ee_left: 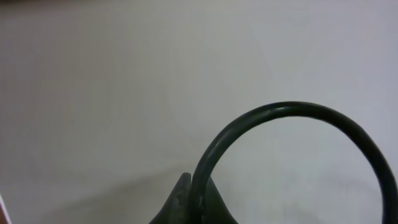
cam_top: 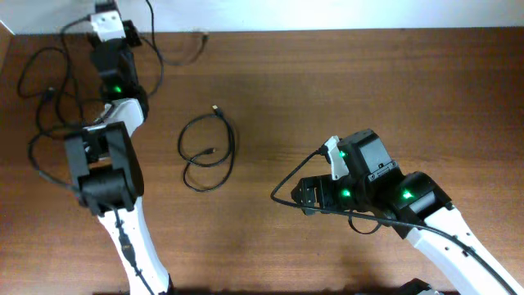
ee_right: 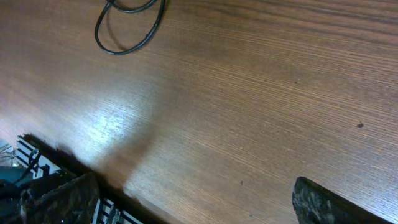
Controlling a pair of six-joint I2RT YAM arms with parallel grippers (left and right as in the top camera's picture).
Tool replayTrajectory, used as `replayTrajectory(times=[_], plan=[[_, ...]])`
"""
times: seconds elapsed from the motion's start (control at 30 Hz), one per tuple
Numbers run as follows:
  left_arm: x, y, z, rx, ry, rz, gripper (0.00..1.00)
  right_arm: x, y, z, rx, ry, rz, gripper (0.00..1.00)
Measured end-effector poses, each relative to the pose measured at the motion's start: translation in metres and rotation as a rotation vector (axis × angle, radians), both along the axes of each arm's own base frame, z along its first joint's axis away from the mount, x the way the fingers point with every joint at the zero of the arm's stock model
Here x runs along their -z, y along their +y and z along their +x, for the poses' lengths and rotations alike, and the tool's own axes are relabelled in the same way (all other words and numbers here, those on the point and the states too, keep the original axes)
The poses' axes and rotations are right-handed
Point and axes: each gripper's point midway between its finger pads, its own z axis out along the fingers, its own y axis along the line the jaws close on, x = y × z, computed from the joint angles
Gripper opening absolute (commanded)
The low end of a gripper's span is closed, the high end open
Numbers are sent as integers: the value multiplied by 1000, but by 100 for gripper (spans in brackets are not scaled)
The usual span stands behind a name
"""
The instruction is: Untangle cables
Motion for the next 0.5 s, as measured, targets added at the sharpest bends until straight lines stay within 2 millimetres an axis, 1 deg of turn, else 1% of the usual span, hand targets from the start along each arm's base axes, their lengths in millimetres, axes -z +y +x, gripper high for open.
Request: replayTrajectory(times=[0.03,0.07,0.1,0.13,0.17,0.2,0.23,0.27,0.3,0.33,0.4,0.43,0.5], plan=[[22,1,3,1,44,-12,0,0,0,0,0,0,0,99],[38,1,5,1,75,-21,0,0,0,0,0,0,0,99],[63,1,7,1,130,-36,0,0,0,0,0,0,0,98],[79,2,8,1,163,-46,4,0,0,0,1,0,0,98],[90,2,8,1,183,-50,11,0,0,0,0,0,0,98],[97,2,8,1,197,-53,14,0,0,0,1,0,0,98],[101,1,8,2,203,-62,14,0,0,0,0,0,-1,98],[104,1,8,3,208,-57,17,0,0,0,0,0,0,98],[102,1,8,2,200,-60,31,0,0,0,0,0,0,99],[96,1,9,4,174,-57,99,0,0,0,1,0,0,98],[81,-1,9,5,116,-40,99,0,0,0,0,0,-1,98],[65,-3,8,9,52,-31,99,0,0,0,0,0,-1,99],[47,-5,6,13,-16,-20,99,0,0,0,0,0,0,98]])
